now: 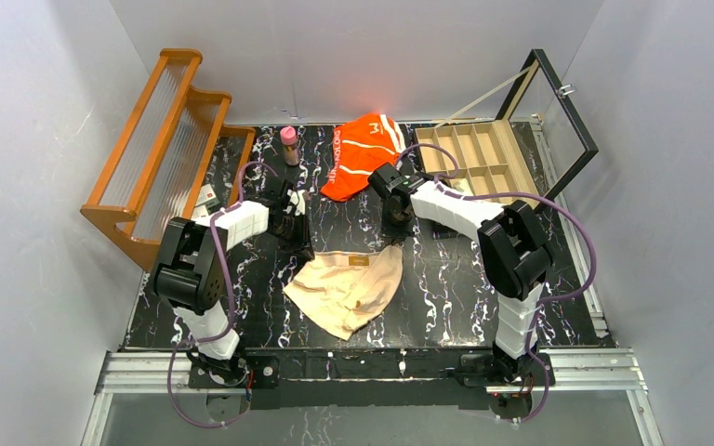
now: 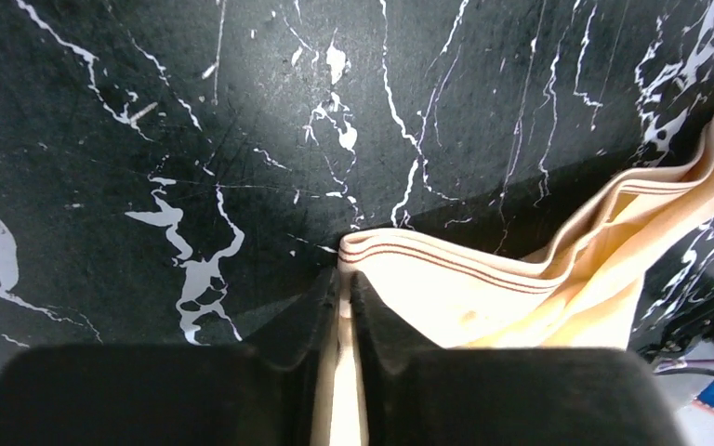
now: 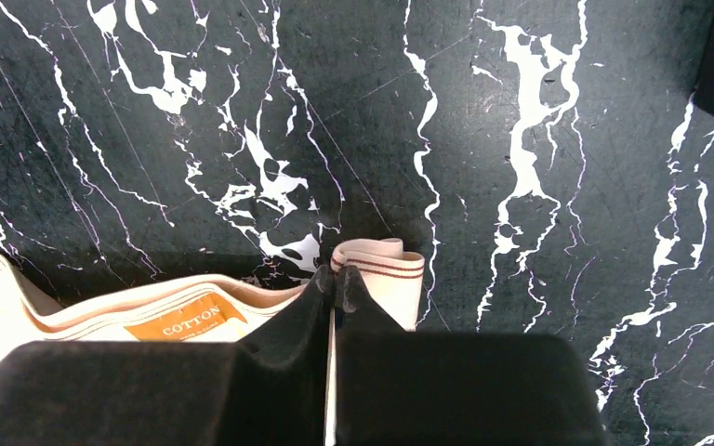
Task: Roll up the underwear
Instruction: Pick up the underwear from the center of the board.
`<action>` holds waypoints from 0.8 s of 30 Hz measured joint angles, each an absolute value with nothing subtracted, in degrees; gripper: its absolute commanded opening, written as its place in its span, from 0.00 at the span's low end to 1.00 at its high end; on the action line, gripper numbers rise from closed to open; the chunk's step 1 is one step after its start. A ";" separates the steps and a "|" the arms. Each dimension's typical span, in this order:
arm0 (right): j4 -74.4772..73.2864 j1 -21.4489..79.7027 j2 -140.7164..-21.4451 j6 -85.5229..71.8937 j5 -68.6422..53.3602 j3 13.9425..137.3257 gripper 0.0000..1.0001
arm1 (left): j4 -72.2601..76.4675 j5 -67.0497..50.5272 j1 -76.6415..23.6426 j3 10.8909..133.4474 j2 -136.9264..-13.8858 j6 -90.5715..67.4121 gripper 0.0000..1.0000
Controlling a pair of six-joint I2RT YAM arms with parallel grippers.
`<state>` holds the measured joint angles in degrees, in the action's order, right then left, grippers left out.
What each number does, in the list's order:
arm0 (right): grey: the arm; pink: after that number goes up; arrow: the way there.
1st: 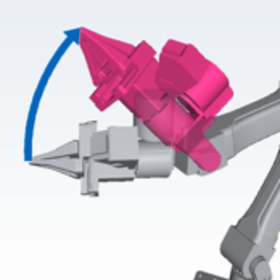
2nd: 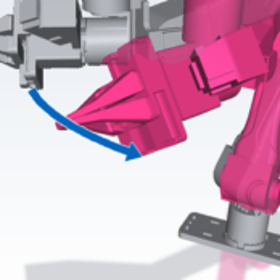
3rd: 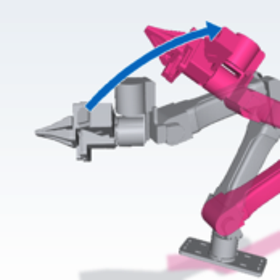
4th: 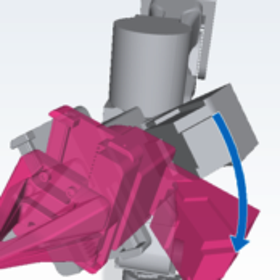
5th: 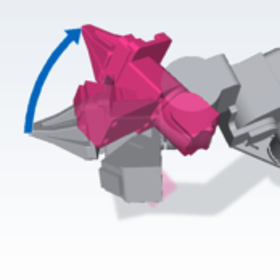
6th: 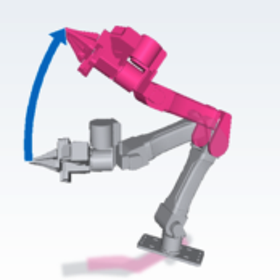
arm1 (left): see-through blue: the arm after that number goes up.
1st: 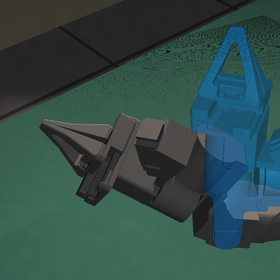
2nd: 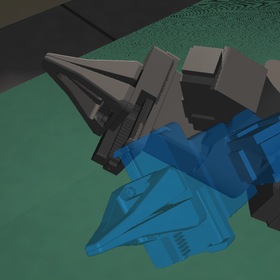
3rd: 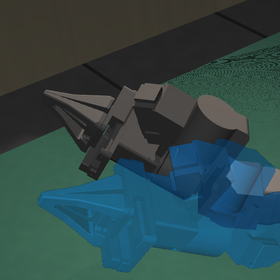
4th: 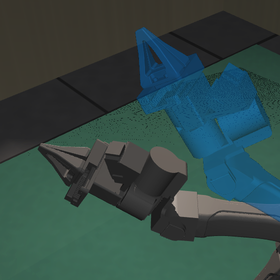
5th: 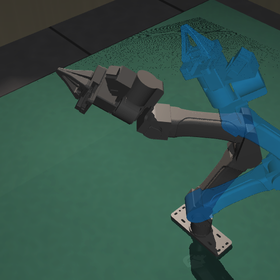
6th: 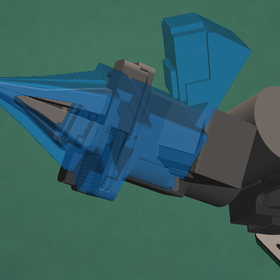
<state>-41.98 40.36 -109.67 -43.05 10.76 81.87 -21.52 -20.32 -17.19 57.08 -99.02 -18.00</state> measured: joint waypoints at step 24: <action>-22.57 39.70 -71.55 -31.81 -9.78 60.47 0.04 | -27.38 -3.40 -17.34 54.39 -58.48 -26.00 0.00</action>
<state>-22.57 39.70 -71.55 -31.81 -9.78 60.47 -27.38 -3.40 -17.34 54.39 -58.48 -26.00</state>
